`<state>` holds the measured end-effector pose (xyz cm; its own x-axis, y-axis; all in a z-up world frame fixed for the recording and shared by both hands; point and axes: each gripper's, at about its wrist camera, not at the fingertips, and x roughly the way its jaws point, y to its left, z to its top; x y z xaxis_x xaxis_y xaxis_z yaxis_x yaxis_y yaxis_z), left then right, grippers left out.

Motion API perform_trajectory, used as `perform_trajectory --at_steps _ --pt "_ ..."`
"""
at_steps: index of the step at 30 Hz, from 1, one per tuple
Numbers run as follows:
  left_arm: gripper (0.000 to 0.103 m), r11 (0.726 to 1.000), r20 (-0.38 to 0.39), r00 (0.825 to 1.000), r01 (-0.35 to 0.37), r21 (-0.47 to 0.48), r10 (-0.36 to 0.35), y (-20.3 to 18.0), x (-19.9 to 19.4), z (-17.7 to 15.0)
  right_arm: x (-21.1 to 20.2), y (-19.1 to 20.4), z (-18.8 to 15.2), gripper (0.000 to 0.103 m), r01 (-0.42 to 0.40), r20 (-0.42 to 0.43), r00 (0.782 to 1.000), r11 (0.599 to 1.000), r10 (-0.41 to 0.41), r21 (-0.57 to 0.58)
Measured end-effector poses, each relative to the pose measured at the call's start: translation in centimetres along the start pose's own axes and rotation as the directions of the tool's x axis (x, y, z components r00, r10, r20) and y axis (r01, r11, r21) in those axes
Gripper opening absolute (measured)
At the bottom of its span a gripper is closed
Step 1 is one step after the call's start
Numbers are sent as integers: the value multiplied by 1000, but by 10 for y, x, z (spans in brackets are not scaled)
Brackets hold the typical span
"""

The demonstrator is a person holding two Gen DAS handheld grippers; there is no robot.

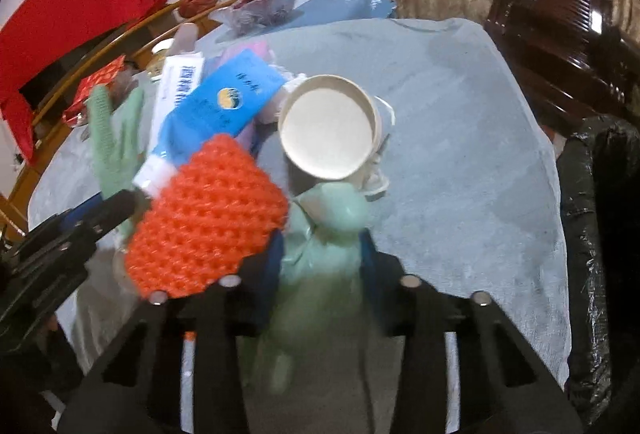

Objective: Collect trash
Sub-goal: 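Grasp a green rubber glove with the left gripper while the right gripper grasps another glove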

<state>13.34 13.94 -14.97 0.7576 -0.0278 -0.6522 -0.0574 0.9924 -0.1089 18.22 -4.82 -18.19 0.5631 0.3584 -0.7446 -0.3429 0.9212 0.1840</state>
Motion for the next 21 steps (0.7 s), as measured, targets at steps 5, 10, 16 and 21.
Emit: perform_trajectory --at_steps 5,10,16,21 --pt "10 1000 7 1000 4 -7 -4 0 -6 1 -21 6 4 17 -37 41 998 999 38 -31" --pt "4 999 20 999 38 -10 -37 1 -21 5 -55 13 5 16 -49 96 994 996 56 -73" --pt "0 997 64 996 66 -28 -64 -2 -50 10 -96 14 3 16 -53 172 983 995 66 -79" --pt "0 994 120 987 105 2 -105 -16 -77 19 -125 9 4 16 -51 225 972 996 67 -76"
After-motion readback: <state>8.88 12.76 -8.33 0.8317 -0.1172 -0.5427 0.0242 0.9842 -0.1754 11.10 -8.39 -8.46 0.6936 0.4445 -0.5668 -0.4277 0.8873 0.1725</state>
